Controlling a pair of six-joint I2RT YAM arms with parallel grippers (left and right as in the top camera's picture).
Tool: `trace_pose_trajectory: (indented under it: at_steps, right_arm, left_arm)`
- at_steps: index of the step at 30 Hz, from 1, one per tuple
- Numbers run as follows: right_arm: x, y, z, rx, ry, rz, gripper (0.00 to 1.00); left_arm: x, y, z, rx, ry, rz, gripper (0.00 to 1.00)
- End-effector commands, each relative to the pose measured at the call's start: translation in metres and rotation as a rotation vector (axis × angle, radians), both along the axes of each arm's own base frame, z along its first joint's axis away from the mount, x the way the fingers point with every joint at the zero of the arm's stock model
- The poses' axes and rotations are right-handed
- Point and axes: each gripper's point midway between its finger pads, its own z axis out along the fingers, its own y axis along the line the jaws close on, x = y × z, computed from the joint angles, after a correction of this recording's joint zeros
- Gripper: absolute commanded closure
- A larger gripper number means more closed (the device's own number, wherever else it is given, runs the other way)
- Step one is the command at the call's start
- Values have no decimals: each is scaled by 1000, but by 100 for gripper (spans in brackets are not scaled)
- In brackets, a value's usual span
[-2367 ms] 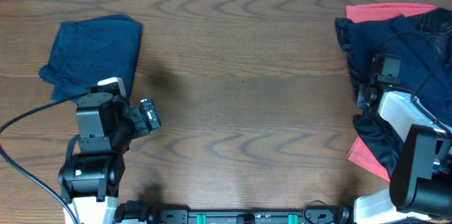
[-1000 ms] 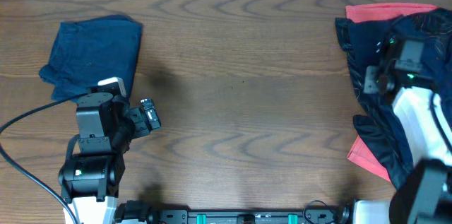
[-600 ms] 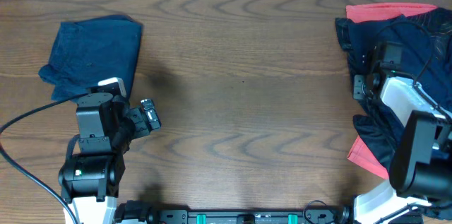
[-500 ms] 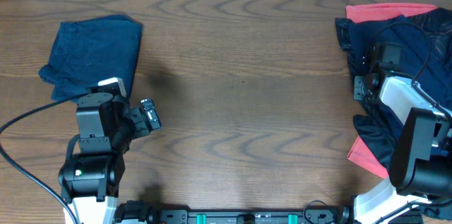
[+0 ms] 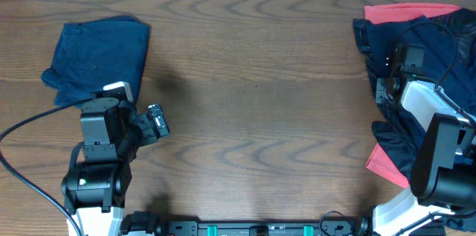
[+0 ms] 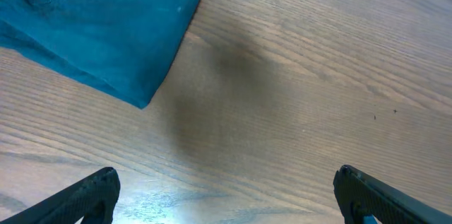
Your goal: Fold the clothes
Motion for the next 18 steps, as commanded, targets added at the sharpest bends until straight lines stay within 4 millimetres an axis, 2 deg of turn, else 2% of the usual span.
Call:
trace_pose_trajectory:
  at_steps: [1,10,13,18]
  right_arm:
    - [-5,-9,-2,-15,14,-31,67]
    - [-19,-7,-14,-7,52,-31,69]
    - [-20,-7,-15,-7,53,-31,75]
    - [-20,-10,-13,-30,51,-42,93]
  left_arm:
    - [2,0,6,-14,-11,5,2]
    - [2,-1,6,-14,-11,4,2]
    - [2,0,6,-14,-11,5,2]
    - [2,0,6,-14,-11,5,2]
